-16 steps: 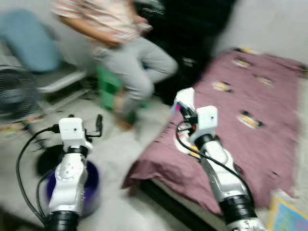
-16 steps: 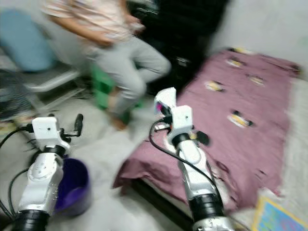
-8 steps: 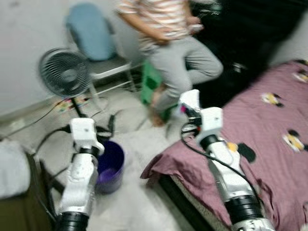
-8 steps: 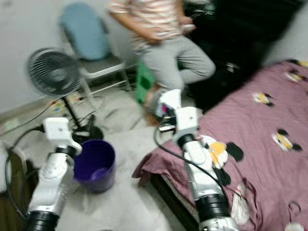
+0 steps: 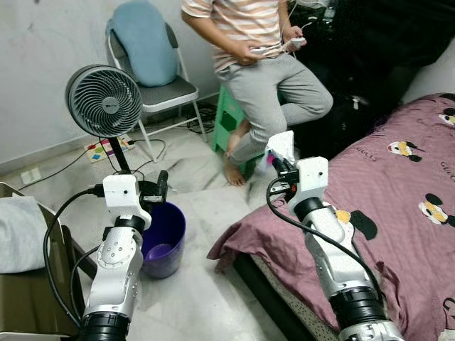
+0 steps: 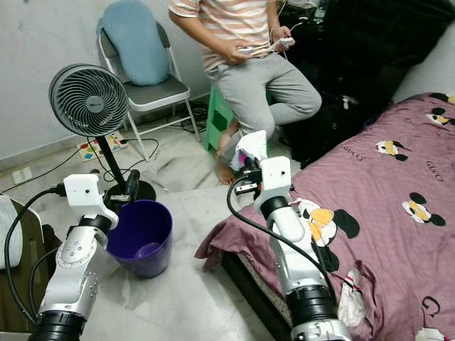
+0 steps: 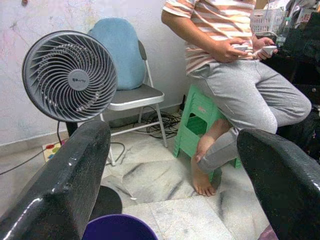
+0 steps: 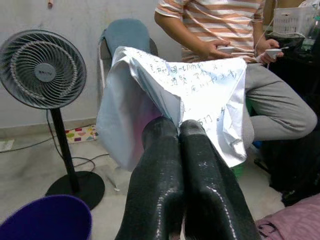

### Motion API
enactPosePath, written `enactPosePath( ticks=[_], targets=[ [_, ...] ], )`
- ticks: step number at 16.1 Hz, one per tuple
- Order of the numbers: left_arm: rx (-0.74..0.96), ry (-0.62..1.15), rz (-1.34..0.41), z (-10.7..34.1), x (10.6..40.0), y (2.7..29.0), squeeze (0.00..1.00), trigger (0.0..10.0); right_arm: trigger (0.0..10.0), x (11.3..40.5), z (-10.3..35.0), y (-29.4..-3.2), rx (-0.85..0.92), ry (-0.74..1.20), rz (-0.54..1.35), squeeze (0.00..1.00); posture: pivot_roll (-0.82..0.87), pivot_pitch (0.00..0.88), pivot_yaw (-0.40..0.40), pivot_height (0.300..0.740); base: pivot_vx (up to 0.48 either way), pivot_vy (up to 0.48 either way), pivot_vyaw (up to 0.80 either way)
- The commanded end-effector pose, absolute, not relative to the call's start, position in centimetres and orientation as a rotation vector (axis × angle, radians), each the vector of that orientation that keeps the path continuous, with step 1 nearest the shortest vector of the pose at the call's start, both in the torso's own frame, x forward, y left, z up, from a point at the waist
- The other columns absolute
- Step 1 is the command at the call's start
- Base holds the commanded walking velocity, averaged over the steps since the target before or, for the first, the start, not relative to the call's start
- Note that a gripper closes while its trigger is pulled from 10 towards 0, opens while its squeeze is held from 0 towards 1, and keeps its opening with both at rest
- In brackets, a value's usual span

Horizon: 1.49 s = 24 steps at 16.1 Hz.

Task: Clean up the room

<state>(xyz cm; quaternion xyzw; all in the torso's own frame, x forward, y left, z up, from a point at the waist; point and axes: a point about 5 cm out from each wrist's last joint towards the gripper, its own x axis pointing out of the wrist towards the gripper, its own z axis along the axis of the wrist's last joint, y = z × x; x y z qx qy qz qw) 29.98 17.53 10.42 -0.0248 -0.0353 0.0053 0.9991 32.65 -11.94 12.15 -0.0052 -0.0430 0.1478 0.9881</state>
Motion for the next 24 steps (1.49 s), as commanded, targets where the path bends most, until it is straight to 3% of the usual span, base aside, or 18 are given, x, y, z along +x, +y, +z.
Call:
enactPosePath(
  ticks=[1, 8, 11, 16, 24],
  targets=[
    [-0.052, -0.08, 0.011, 10.86, 30.19, 17.64, 0.0, 10.0, 10.0, 32.74, 12.32, -11.99, -0.009, -0.09, 0.298, 0.0, -0.07, 0.0, -0.034, 0.74, 0.0, 0.0, 0.0],
    [-0.048, -0.127, -0.044, 11.35, 30.15, 17.41, 0.0, 10.0, 10.0, 32.71, 12.44, -11.84, -0.019, -0.099, 0.308, 0.0, -0.08, 0.0, -0.034, 0.74, 0.0, 0.0, 0.0],
    [-0.042, -0.126, -0.045, 11.34, 30.16, 17.45, 0.0, 10.0, 10.0, 32.73, 12.44, -11.8, -0.017, -0.099, 0.309, 0.0, -0.08, 0.0, -0.035, 0.74, 0.0, 0.0, 0.59],
    [-0.041, -0.13, -0.057, 11.4, 30.17, 17.37, 0.0, 10.0, 10.0, 32.78, 12.43, -11.72, -0.015, -0.098, 0.311, 0.0, -0.07, 0.0, -0.032, 0.74, 0.259, 0.0, 0.56],
    [-0.041, -0.131, -0.066, 11.37, 30.22, 17.23, 0.0, 10.0, 10.0, 32.82, 12.35, -11.67, -0.02, -0.095, 0.315, 0.0, -0.07, 0.0, -0.033, 0.74, 0.271, 0.0, 0.0]
  ],
)
